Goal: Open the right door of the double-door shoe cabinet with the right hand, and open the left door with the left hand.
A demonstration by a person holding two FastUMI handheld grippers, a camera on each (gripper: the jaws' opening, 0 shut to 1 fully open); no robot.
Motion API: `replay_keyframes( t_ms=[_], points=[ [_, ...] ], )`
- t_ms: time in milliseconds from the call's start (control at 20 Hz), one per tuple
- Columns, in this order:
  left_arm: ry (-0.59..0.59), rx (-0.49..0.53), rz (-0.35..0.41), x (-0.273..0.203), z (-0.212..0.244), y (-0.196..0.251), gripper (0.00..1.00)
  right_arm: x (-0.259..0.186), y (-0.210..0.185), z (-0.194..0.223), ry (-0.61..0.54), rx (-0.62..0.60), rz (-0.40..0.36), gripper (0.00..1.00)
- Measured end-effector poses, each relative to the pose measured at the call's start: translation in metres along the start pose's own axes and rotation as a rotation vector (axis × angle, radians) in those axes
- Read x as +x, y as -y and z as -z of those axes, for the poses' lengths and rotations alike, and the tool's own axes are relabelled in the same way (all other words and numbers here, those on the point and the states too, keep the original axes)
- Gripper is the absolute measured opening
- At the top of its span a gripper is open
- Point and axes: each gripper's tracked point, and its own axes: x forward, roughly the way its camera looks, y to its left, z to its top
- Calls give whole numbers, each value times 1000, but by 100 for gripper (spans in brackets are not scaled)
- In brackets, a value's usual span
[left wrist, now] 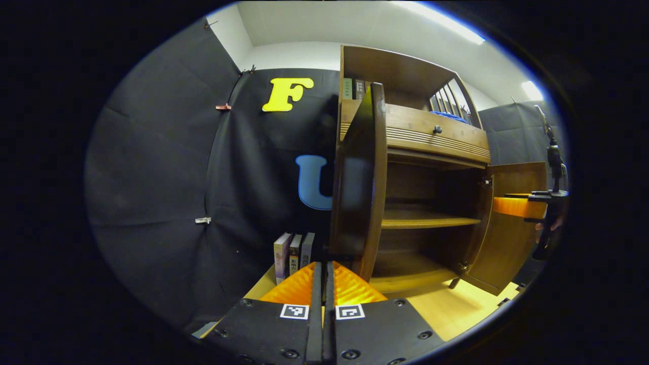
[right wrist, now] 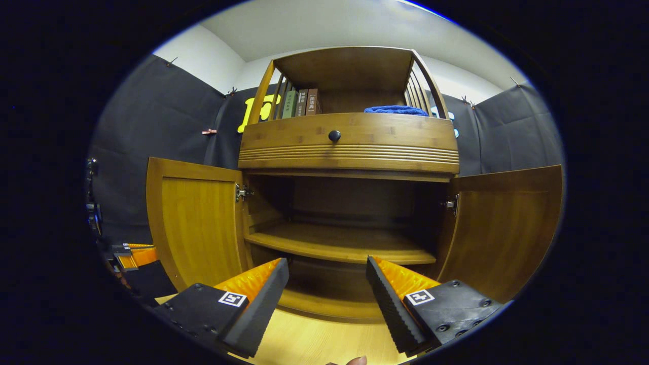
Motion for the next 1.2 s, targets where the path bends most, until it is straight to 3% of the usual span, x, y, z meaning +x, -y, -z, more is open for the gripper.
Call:
replay_keyframes(
  t_ms=[300,500,600,850,950,1200],
  points=[
    [8,24,24,-14,-4,23,6,-2,-2,1,1,14,-10,98],
    [-10,6,75,-17,0,48,13,-5,3,1,0,14,-5,98],
    [-7,8,103,-18,-1,60,25,-5,7,0,3,15,2,98],
    [29,13,147,-18,-13,90,84,-8,13,1,5,2,13,98],
    [35,11,167,-17,-15,104,95,-8,14,-1,6,-2,14,98],
    [20,20,209,-10,-11,136,94,-9,14,-5,13,-5,12,98]
  ],
)
